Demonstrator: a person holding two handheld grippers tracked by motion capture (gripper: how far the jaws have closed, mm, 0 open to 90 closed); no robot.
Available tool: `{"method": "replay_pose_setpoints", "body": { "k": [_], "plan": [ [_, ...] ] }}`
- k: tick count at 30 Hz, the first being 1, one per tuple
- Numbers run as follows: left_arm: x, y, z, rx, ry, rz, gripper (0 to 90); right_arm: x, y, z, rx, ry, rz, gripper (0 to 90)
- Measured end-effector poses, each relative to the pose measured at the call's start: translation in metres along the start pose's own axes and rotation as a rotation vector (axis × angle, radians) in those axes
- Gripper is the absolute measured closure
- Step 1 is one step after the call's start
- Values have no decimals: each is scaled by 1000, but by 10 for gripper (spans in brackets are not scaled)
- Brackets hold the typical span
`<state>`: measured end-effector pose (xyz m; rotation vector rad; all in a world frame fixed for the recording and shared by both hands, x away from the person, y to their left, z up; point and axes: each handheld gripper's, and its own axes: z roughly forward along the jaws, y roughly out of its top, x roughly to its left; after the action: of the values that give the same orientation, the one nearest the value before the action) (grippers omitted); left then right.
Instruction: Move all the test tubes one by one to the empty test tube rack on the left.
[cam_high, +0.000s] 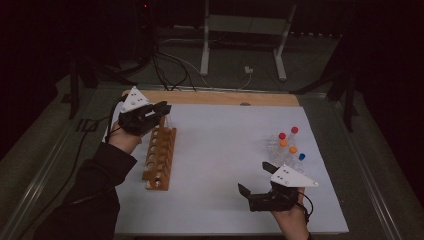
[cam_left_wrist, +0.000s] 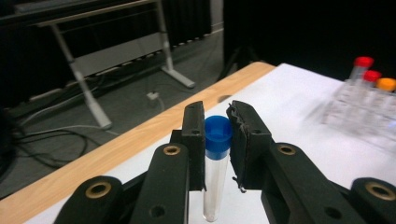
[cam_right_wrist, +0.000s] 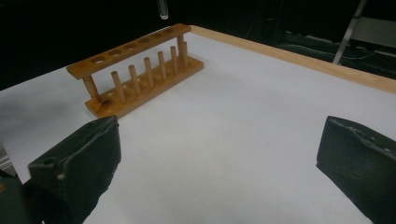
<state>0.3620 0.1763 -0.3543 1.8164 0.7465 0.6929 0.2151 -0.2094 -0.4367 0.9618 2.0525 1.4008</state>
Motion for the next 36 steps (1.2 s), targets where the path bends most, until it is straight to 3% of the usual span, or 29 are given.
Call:
{"method": "replay_pose_setpoints", "body": {
  "k": [9, 20, 36],
  "plan": [
    [23, -8, 10, 25, 76, -26, 779, 0, 0, 0, 0, 7, -1, 0],
    [40, -25, 23, 47, 128, -70, 779, -1, 0, 0, 1, 10, 3, 0],
    [39, -65, 43, 102, 118, -116, 779, -2, -1, 0, 5, 10, 9, 0]
  ]
}}
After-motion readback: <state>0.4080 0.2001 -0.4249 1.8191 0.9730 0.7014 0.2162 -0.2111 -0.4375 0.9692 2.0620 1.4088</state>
